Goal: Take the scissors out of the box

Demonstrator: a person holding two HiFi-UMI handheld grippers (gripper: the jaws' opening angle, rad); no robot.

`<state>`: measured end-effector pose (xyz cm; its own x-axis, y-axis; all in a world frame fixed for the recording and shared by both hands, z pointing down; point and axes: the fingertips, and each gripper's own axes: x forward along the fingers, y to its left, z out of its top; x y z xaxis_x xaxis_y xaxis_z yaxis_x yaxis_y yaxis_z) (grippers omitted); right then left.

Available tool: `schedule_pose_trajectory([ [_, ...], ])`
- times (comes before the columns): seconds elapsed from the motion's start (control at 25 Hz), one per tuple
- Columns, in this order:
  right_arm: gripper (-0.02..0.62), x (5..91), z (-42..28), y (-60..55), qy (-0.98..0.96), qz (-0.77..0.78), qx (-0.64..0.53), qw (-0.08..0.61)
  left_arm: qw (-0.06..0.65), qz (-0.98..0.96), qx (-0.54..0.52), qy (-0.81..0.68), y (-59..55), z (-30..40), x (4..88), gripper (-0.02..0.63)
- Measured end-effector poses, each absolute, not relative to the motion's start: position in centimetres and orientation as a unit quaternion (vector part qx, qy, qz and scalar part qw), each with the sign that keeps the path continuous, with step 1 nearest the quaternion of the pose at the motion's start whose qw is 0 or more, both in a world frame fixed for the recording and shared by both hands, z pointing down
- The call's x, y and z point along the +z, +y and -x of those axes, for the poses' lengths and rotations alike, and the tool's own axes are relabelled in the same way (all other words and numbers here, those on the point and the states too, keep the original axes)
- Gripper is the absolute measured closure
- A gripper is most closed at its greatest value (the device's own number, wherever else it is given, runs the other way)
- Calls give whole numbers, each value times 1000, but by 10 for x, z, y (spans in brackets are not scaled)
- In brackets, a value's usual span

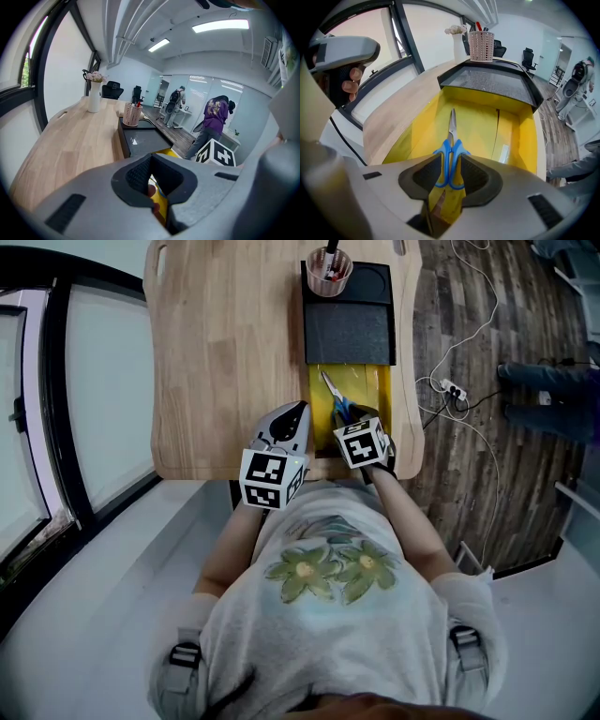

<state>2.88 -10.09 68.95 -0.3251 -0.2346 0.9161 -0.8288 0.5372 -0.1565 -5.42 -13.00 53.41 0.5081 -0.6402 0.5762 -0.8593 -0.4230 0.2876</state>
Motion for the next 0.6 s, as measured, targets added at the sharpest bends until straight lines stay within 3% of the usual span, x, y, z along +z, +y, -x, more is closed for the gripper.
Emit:
schedule_pose_trajectory([
  [0.6, 502, 692, -31, -102, -739, -379, 291, 475, 287, -823, 207, -444, -127, 51, 543, 609],
])
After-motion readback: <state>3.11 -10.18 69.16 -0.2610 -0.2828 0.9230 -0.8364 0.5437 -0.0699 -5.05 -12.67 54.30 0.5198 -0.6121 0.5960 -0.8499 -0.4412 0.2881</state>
